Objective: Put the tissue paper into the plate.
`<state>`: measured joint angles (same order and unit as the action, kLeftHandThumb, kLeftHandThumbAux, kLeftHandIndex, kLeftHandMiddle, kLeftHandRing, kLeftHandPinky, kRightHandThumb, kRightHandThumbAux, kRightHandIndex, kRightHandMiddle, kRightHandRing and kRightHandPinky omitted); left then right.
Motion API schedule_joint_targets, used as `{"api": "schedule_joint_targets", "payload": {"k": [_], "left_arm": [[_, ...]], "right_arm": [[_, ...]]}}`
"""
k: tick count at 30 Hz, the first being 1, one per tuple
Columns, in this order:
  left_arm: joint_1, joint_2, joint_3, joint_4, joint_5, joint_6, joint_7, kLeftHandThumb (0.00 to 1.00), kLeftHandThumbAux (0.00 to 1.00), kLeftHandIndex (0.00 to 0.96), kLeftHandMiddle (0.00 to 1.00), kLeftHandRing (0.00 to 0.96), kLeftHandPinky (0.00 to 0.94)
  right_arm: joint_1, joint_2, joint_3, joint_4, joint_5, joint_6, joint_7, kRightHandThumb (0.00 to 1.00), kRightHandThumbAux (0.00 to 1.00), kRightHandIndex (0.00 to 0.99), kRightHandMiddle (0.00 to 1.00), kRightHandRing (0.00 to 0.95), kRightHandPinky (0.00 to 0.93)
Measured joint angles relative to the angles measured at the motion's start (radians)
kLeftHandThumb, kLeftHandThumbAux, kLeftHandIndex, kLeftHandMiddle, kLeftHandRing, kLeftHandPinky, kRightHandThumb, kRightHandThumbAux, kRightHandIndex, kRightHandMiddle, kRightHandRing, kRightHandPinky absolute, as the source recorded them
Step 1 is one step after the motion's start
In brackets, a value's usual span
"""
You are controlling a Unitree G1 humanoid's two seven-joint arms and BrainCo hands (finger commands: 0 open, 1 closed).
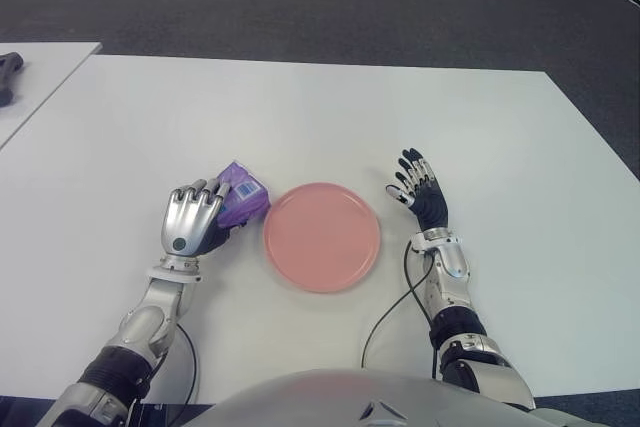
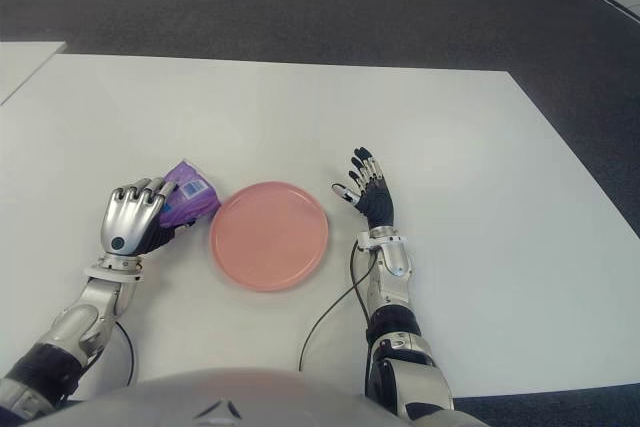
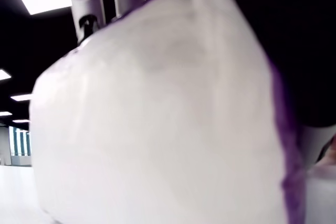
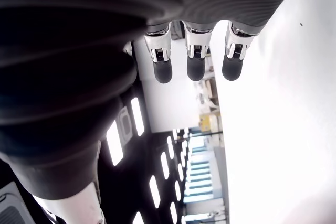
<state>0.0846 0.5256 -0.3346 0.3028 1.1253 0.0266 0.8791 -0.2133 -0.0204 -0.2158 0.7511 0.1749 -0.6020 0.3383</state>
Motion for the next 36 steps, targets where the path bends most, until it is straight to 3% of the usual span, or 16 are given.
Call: {"api": "schedule_joint_targets", "payload": {"k": [13,23,29,36], "left_arm": [[-0.011,0.028,0.027,-0.042,-0.073,-0.033,-0.04,0.855,0.667,0.401,0.542,0.843,0.813],[-0.145,0.101,0.132,-0.061,-0.139,-0.05,-0.143,0.855,0.667,0.401,0.544,0.846,0.824],[-0.197,0.123,0.189,-0.171,-0.139,-0.009,-0.167,0.855,0.666,0.402,0.544,0.854,0.85],[-0.206,0.045,0.168,-0.399,-0.091,0.057,-0.262,0.856,0.666,0.404,0.544,0.859,0.856]], "right_arm": [[-0.008,-0.002,-0.003,0.011,0.0,0.004,-0.001,0.033,0.833,0.046,0.019,0.013,0.071],[-0.028,-0.006,-0.006,0.043,0.0,-0.006,-0.002,0.033,0.833,0.046,0.019,0.013,0.071],[-0.037,-0.011,-0.007,0.058,0.0,-0.013,-0.002,0.033,0.833,0.046,0.019,0.013,0.071],[-0.048,-0.016,-0.009,0.076,0.0,-0.02,-0.002,0.033,0.833,0.046,0.019,0.013,0.071]]}}
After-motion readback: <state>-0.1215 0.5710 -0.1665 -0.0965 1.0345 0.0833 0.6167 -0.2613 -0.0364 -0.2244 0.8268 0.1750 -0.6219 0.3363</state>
